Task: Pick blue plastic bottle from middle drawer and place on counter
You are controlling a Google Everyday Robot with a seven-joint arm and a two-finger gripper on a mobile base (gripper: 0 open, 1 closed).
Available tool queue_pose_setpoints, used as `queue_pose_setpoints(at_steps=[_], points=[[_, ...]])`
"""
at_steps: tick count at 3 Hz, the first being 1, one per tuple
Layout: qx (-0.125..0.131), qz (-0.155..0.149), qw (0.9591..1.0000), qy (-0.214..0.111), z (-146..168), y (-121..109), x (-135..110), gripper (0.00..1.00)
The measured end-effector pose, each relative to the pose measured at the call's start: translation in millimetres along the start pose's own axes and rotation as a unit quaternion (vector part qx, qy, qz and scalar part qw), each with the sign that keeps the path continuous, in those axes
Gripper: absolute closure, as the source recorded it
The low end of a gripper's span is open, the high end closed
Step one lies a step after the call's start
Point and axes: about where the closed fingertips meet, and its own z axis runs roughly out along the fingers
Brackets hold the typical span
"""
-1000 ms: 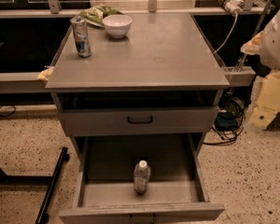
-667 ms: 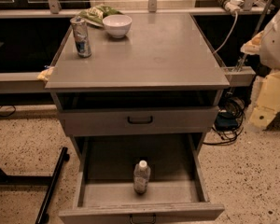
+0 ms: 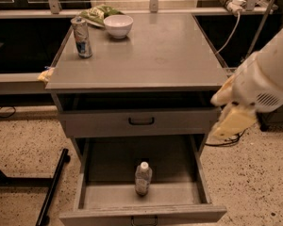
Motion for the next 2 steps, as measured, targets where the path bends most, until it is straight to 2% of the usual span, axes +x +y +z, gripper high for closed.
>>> queue_pose_setpoints(at_steps=[1, 2], points=[[-0.037, 0.010, 0.9983, -0.044, 88.4, 10.6, -14.1, 0.65], [-0.007, 0.013, 0.9981, -0.060, 95.9, -5.4, -21.0, 0.88]])
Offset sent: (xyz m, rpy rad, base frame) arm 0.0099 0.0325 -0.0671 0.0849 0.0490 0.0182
